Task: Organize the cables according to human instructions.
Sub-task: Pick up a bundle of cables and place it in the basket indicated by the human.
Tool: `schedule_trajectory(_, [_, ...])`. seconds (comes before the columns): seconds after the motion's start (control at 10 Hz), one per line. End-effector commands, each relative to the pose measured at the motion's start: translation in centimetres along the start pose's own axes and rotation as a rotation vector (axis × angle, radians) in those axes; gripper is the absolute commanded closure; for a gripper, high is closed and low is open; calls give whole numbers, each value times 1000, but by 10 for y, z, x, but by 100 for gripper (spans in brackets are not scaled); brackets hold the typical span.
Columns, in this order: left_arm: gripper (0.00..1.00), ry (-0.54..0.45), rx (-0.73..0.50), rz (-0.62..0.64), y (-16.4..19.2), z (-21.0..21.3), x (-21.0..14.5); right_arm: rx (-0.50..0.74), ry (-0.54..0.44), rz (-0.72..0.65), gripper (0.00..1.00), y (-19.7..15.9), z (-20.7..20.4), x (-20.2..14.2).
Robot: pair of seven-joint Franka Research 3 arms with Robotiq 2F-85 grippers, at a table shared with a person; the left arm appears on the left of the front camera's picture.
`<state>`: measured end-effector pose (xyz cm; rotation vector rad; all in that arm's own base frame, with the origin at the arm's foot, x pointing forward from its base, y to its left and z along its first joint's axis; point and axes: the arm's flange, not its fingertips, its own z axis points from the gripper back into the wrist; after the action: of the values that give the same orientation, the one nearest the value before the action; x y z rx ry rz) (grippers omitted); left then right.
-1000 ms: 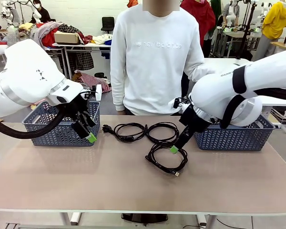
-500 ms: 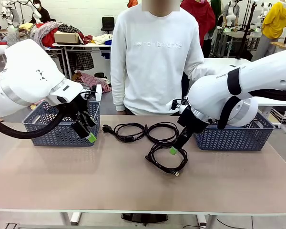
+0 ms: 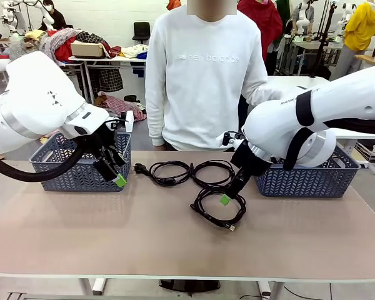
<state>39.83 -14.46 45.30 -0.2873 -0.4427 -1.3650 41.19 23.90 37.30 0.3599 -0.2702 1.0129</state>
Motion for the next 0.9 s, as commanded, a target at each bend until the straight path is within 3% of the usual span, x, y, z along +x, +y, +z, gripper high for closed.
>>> schedule_trajectory(0.0, [0,10,7,2,2,1,0,34,20,-3,0,0,-19,12])
schedule_trajectory(0.8, [0,10,7,2,2,1,0,-32,151,-11,0,12,-75,37])
